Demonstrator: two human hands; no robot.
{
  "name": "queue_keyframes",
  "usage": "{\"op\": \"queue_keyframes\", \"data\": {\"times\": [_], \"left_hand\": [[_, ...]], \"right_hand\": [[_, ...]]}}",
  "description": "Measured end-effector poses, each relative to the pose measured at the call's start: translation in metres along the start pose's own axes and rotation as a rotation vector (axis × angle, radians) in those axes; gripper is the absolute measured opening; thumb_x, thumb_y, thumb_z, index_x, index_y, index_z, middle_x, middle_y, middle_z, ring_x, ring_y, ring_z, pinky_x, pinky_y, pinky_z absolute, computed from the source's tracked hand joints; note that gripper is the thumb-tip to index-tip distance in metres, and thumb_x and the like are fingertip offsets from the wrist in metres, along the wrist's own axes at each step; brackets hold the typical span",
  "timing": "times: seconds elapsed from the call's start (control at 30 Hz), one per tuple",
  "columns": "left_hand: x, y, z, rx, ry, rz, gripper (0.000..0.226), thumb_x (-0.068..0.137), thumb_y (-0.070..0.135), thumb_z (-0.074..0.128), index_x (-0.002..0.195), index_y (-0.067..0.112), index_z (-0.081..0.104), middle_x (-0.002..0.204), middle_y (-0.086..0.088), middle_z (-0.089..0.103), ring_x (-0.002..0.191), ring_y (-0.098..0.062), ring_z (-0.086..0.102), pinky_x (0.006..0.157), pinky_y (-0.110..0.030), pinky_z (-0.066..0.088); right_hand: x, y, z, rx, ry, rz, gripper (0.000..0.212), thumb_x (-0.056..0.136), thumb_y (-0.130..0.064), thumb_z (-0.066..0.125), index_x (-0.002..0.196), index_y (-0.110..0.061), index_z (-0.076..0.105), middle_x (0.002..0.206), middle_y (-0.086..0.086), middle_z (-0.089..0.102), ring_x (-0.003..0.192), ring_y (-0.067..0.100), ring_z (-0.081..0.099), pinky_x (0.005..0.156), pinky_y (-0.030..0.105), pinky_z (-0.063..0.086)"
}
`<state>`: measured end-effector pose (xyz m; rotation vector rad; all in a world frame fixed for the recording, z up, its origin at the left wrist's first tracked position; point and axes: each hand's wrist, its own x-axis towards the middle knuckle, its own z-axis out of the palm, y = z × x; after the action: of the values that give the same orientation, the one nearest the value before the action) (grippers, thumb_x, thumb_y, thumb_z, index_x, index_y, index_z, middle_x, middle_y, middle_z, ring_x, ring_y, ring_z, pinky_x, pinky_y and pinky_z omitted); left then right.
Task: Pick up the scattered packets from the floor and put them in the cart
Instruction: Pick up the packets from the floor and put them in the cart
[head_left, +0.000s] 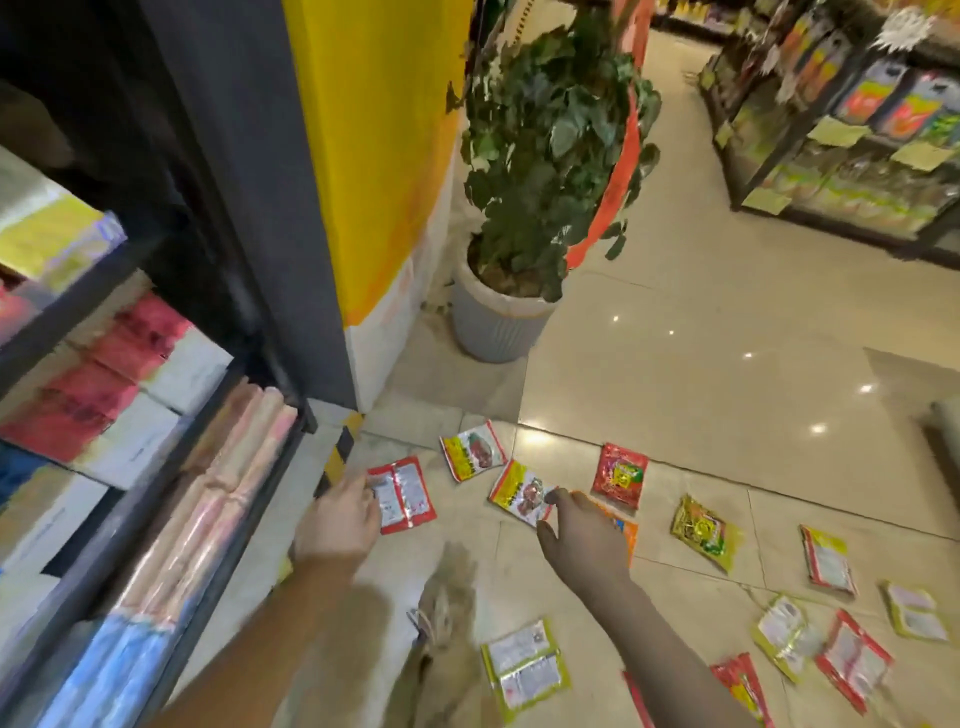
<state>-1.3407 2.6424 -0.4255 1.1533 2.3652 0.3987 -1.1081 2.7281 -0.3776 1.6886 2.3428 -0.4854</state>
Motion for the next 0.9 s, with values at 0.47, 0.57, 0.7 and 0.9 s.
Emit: {"op": "queue_keyframes", "data": {"times": [0.47, 0.57, 0.7, 0.9], "left_hand": [[0.268, -0.087, 0.276, -0.205, -0.123, -0.470, 0.026, 0.091, 0.018, 0.057, 0.112, 0.004, 0.054, 0.113, -0.018, 0.060, 0.104, -0.034, 0.057, 0.083, -0.041, 0.045], [0.302, -0.125, 0.344, -0.205, -0.142, -0.565, 0.039, 0.091, 0.024, 0.058, 0.123, 0.004, 0.050, 0.118, -0.018, 0.055, 0.109, -0.032, 0.053, 0.081, -0.038, 0.042], [0.334, -0.180, 0.426, -0.232, -0.211, -0.642, 0.058, 0.084, 0.033, 0.066, 0.129, 0.005, 0.043, 0.125, -0.020, 0.048, 0.117, -0.035, 0.044, 0.092, -0.048, 0.042], [0.355, -0.220, 0.477, -0.359, -0.227, -0.718, 0.085, 0.069, 0.036, 0.080, 0.133, 0.007, 0.033, 0.130, -0.017, 0.040, 0.120, -0.036, 0.044, 0.092, -0.046, 0.043]], "right_hand": [[0.367, 0.036, 0.233, -0.158, -0.315, 0.014, 0.047, 0.092, -0.026, 0.047, 0.136, -0.017, 0.034, 0.133, 0.006, 0.044, 0.122, 0.027, 0.047, 0.093, 0.035, 0.043], [0.424, 0.042, 0.306, -0.190, -0.281, 0.046, 0.045, 0.092, -0.024, 0.046, 0.135, -0.017, 0.035, 0.130, 0.006, 0.046, 0.119, 0.026, 0.048, 0.089, 0.034, 0.043], [0.484, 0.050, 0.389, -0.204, -0.228, 0.040, 0.052, 0.091, -0.032, 0.051, 0.138, -0.021, 0.032, 0.136, 0.004, 0.042, 0.122, 0.025, 0.046, 0.092, 0.037, 0.043], [0.538, 0.057, 0.443, -0.268, -0.264, -0.187, 0.072, 0.086, -0.029, 0.061, 0.146, -0.020, 0.021, 0.153, 0.003, 0.023, 0.140, 0.023, 0.026, 0.108, 0.047, 0.029]]}}
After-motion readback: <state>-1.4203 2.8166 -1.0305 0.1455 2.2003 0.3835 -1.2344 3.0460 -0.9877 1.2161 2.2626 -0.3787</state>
